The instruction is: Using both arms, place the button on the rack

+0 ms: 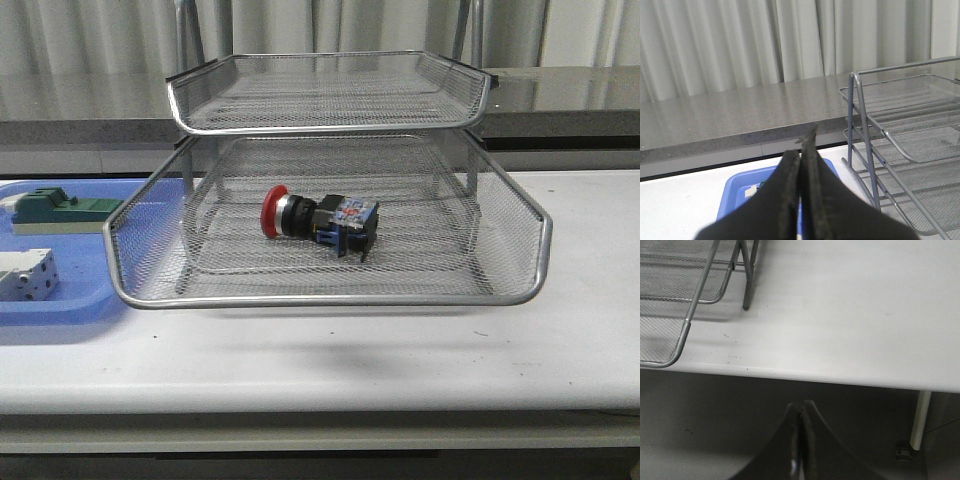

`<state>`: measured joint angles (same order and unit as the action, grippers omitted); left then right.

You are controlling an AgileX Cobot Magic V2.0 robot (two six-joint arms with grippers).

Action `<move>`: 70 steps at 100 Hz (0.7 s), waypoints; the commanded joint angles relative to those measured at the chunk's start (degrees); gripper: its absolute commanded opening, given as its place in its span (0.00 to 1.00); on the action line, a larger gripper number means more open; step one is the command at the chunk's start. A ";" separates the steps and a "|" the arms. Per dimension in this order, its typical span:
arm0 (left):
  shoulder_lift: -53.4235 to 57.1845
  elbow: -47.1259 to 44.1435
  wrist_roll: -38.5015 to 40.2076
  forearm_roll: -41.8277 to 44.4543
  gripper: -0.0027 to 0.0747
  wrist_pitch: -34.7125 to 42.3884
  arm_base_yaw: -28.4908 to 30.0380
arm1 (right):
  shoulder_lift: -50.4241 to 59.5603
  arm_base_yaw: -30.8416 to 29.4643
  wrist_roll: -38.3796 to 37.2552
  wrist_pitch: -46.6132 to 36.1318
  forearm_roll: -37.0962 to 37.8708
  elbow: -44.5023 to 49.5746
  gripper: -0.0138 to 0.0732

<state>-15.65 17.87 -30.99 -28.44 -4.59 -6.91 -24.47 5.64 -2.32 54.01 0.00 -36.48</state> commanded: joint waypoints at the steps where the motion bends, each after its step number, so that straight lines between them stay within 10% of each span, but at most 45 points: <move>1: -0.33 1.68 0.61 -0.74 0.01 4.59 0.24 | -0.24 -0.10 0.17 -3.46 0.57 -1.91 0.08; 70: -0.33 1.68 0.61 -0.74 0.01 4.59 0.24 | -0.73 -0.10 0.17 -12.23 -3.24 -1.91 0.08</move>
<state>-15.65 17.87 -30.99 -28.44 -4.47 -6.91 -24.47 5.64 -2.32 47.52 -1.48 -36.48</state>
